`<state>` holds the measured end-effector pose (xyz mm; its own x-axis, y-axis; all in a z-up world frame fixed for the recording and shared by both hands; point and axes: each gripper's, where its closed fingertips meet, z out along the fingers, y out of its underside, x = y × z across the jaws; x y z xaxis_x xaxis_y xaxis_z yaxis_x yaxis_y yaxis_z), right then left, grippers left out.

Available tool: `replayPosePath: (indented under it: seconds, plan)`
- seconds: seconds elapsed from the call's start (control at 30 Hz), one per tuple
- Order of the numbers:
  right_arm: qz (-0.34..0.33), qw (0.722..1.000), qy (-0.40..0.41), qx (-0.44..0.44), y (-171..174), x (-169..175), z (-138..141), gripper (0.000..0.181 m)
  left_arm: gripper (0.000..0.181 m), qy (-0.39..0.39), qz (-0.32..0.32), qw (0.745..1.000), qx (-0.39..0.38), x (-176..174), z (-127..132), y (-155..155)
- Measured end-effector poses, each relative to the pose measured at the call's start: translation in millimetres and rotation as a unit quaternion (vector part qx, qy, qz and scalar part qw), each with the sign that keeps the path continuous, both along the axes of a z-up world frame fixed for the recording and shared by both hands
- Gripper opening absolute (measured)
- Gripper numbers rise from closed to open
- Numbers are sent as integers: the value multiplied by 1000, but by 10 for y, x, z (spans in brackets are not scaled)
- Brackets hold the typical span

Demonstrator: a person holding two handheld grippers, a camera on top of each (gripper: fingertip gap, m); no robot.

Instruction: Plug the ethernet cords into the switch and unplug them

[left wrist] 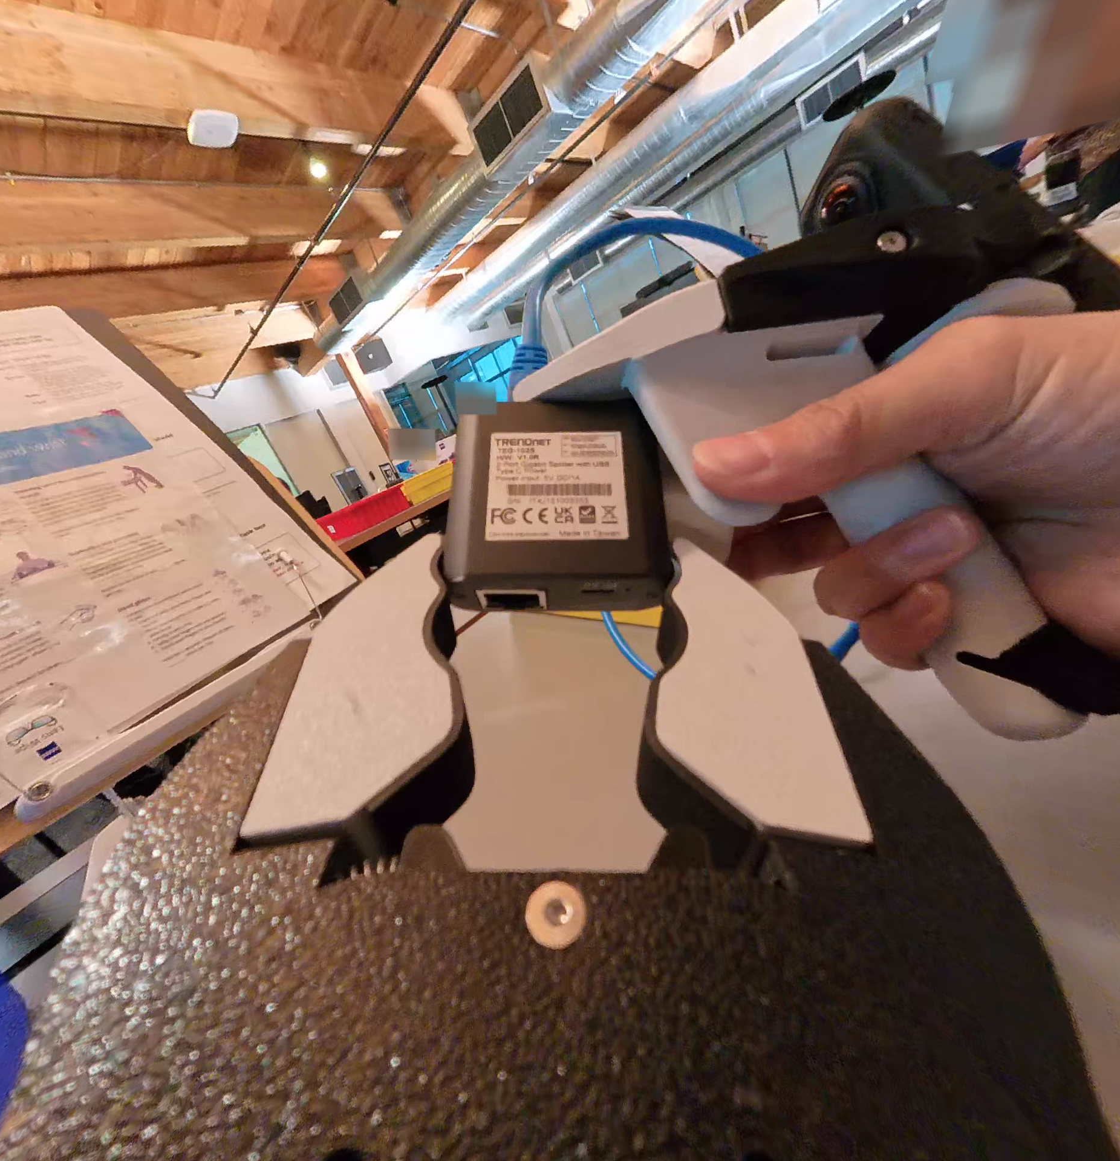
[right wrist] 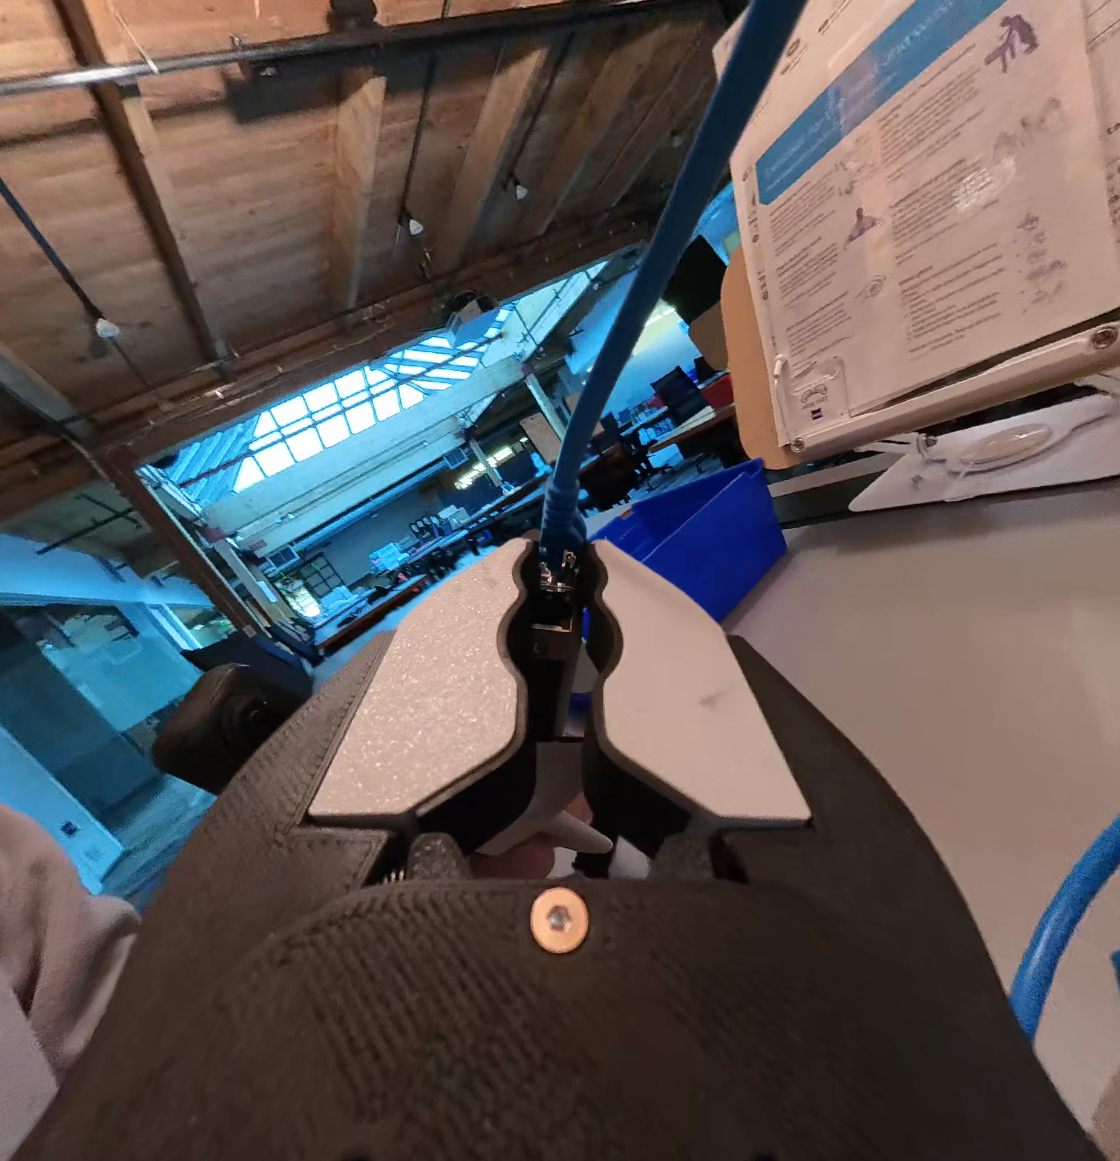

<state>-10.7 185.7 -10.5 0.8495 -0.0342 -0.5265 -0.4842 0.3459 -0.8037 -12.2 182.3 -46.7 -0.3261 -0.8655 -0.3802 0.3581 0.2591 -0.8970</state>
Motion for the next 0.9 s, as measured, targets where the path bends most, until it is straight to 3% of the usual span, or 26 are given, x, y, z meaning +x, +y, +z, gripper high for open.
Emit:
replayPosePath:
  seconds: [0.37, 0.5, 0.73, 0.9]
  plan:
    - [-6, 999, -13, -40, -27, 31, -76, 14, 64, 37, -8, 999, -21, 57, -67, -1]
    - [-5, 998, -12, -55, -48, 62, -122, 26, 64, 45, -16, 999, -25, 64, -85, 2]
    - [68, 989, 118, 56, -59, 73, -138, 17, 63, 33, -45, 998, -23, 7, -43, -37]
    - [71, 986, 141, 43, -46, 73, -175, 19, 63, 37, -48, 998, -27, 15, -67, 1]
